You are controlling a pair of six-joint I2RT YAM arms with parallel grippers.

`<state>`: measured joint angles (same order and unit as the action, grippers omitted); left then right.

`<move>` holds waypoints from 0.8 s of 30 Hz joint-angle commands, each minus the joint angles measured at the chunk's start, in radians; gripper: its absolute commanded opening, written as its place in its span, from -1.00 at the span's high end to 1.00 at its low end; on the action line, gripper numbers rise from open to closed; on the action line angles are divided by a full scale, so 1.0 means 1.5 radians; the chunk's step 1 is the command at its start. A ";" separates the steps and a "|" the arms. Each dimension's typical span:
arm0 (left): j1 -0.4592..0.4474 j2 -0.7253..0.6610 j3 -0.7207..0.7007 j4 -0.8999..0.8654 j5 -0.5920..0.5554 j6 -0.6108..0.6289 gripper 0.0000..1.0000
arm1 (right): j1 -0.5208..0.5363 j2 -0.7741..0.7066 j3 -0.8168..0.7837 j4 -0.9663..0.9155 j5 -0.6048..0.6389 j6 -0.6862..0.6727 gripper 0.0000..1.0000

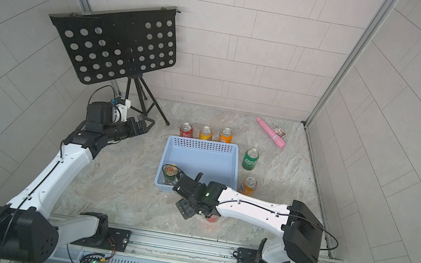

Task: Take out the drinks from the basket
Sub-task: Place the drink at the center of the board, then pick up the drink from the basket.

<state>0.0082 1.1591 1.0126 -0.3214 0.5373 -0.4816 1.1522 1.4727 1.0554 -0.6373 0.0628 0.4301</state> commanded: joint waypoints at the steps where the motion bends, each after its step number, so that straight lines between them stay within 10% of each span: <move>1: -0.002 -0.012 -0.003 -0.003 -0.002 0.011 -1.00 | 0.004 -0.031 0.025 -0.017 0.018 0.004 -0.70; 24: -0.001 -0.077 -0.006 -0.037 -0.112 0.028 -1.00 | -0.011 -0.089 0.149 -0.047 0.080 -0.023 -0.82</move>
<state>0.0082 1.0874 1.0126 -0.3569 0.4397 -0.4679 1.1477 1.3628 1.2346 -0.6754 0.1314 0.4152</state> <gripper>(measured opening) 0.999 0.908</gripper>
